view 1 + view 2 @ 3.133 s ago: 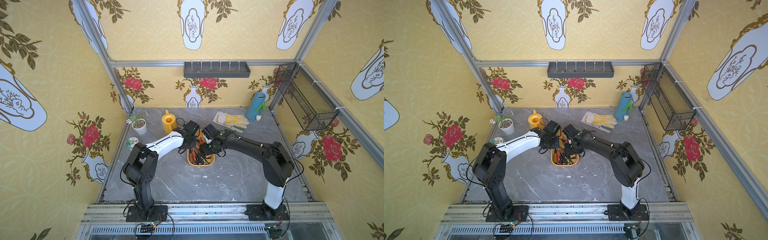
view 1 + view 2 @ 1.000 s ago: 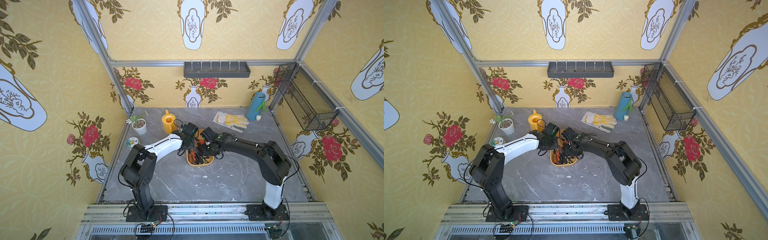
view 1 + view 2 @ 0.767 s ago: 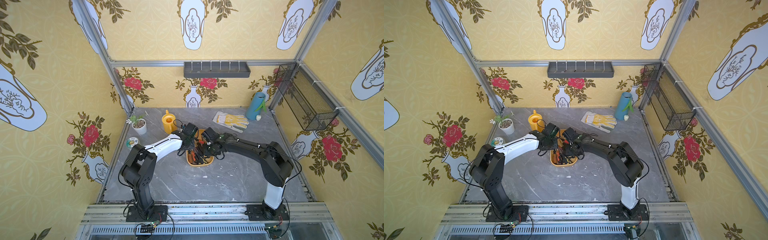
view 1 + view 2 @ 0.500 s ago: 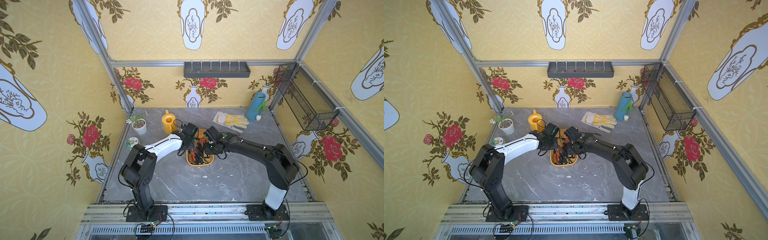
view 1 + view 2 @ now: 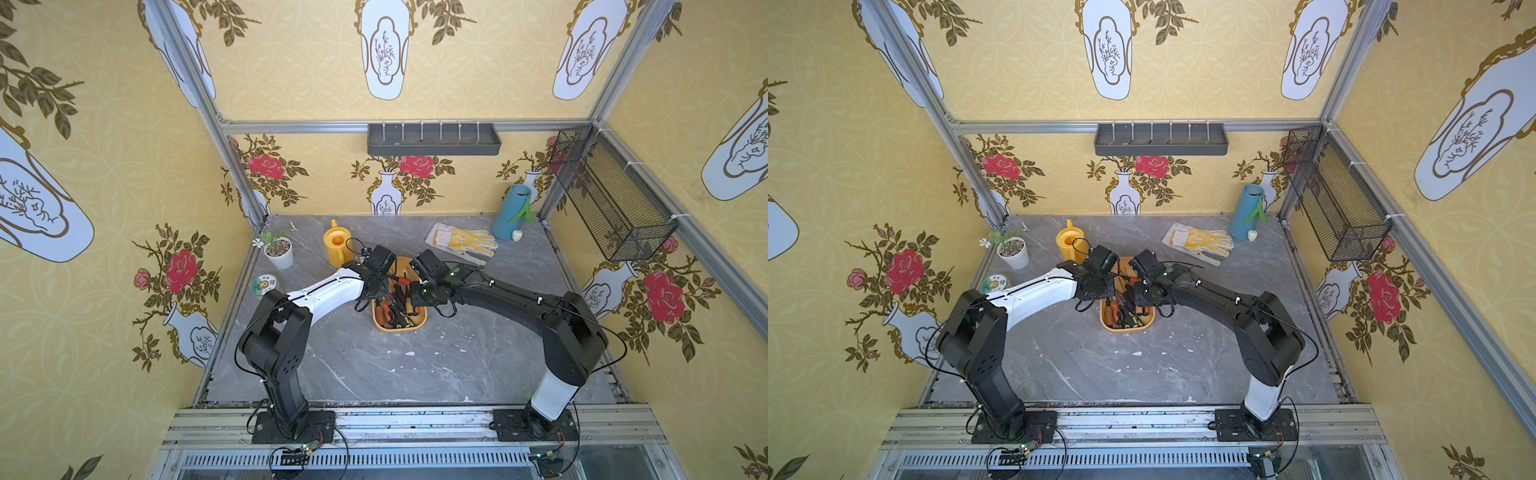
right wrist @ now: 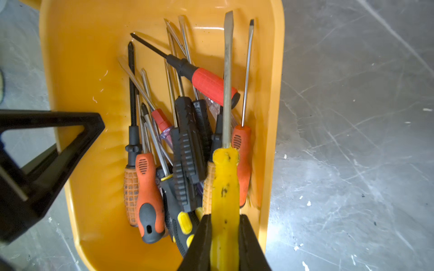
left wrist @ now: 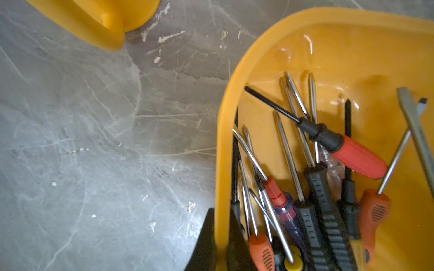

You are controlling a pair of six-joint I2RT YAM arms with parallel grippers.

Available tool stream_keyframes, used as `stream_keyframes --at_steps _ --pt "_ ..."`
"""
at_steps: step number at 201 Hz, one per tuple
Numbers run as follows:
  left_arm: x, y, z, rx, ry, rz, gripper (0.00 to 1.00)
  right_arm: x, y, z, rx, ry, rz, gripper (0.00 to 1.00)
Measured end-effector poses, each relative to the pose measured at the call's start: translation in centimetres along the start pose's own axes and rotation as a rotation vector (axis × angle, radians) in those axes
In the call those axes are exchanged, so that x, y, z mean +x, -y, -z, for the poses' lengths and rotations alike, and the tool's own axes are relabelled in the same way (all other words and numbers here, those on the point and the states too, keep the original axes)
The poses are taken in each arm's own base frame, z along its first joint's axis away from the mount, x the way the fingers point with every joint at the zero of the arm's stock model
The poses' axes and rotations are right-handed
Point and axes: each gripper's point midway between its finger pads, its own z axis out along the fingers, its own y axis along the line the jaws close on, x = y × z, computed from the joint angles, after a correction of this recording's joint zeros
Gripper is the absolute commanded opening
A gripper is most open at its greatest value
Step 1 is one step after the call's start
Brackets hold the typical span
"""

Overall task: Take out the screwdriver from the storage box
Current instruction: Pick up the screwdriver from the storage box, then place the screwdriver at the center of the board.

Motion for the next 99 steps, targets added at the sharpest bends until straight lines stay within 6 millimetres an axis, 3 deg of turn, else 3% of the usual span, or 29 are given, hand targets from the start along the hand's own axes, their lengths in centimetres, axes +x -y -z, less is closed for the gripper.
stream_keyframes --at_steps 66,99 --pt "0.2 -0.4 -0.2 -0.017 0.005 0.006 0.00 -0.9 1.5 4.0 0.022 0.100 0.016 0.00" --pt "0.3 -0.6 -0.4 -0.023 0.007 0.004 0.00 -2.0 5.0 5.6 0.097 0.143 0.007 0.00"
